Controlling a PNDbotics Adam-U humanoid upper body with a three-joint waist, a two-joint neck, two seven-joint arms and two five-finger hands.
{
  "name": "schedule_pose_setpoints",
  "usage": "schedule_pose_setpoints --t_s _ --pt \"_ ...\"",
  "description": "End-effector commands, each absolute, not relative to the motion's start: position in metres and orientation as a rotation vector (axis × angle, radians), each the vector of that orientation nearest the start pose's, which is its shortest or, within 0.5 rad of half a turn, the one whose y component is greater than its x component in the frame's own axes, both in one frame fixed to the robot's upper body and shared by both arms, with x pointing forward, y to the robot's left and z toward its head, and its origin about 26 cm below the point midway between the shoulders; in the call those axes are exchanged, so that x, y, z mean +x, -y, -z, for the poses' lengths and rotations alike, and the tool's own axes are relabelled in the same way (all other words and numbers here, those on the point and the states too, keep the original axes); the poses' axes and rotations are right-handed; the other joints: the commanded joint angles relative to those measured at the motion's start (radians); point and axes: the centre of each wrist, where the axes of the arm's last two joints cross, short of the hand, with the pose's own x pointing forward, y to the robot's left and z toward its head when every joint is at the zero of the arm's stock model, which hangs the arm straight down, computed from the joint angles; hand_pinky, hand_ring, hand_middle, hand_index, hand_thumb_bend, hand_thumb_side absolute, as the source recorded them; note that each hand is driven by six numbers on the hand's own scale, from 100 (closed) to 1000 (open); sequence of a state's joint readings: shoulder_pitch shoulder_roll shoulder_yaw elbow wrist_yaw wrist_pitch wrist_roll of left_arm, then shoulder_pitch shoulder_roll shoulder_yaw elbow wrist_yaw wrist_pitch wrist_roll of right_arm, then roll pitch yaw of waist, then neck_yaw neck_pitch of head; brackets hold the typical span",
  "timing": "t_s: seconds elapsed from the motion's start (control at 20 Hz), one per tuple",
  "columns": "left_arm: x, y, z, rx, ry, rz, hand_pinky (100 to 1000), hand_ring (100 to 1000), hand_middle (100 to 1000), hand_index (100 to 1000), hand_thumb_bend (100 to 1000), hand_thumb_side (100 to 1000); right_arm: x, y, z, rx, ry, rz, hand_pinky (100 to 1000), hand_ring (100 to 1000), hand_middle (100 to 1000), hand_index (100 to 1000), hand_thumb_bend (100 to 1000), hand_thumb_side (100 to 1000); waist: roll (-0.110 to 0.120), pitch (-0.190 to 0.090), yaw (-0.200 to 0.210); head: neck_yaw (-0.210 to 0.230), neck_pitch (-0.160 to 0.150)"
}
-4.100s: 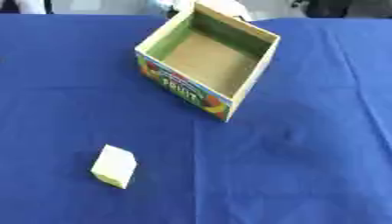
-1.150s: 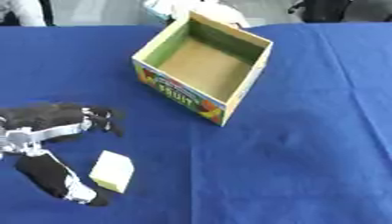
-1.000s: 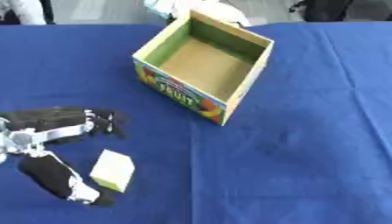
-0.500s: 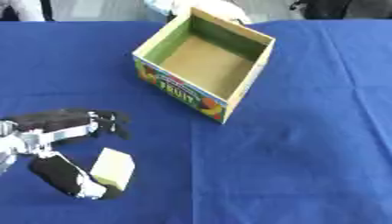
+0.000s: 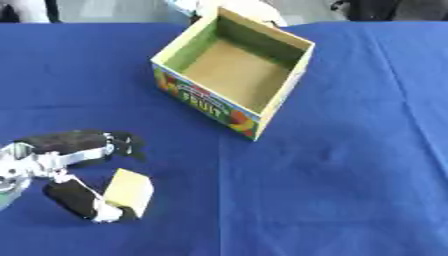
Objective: Pick up objects on the table and place them in the box.
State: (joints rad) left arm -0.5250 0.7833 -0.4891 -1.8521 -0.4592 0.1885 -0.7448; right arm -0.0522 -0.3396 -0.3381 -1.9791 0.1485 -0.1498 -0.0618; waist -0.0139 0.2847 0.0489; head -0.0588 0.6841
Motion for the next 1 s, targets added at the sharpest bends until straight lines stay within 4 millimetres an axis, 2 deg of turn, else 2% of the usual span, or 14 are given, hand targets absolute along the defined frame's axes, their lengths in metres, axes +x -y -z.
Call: schedule_pose_setpoints --t_s 0.05,0.4,0.7,0.85,1.0 --pt "0.324 -0.235 -0.202 0.445 1.211 1.842 773 858 933 843 467 389 0.254 0.370 -0.167 -0.748 2.187 -0.219 684 691 580 820 100 1000 0.001 -0.013 -0.002 0.004 -0.004" --pt "0.326 -0.235 -0.200 0.449 1.214 1.850 727 814 874 790 423 363 0.254 0.370 -0.166 -0.746 2.186 -0.214 684 690 579 820 100 1000 0.003 -0.012 -0.004 0.007 -0.005" --pt "0.328 -0.237 -0.196 0.468 1.213 1.868 666 762 831 746 310 289 0.254 0.370 -0.166 -0.745 2.186 -0.212 684 690 579 820 100 1000 0.003 -0.012 -0.006 0.008 -0.006" --pt "0.324 -0.235 -0.202 0.495 1.263 1.877 633 733 819 726 243 276 0.253 0.370 -0.166 -0.746 2.183 -0.212 684 691 578 821 100 1000 0.003 -0.012 -0.004 0.007 -0.005" --pt "0.316 -0.236 -0.218 0.551 1.345 1.873 622 720 815 719 215 272 0.253 0.370 -0.166 -0.748 2.181 -0.212 684 691 578 821 100 1000 0.004 -0.012 -0.002 0.004 -0.006"
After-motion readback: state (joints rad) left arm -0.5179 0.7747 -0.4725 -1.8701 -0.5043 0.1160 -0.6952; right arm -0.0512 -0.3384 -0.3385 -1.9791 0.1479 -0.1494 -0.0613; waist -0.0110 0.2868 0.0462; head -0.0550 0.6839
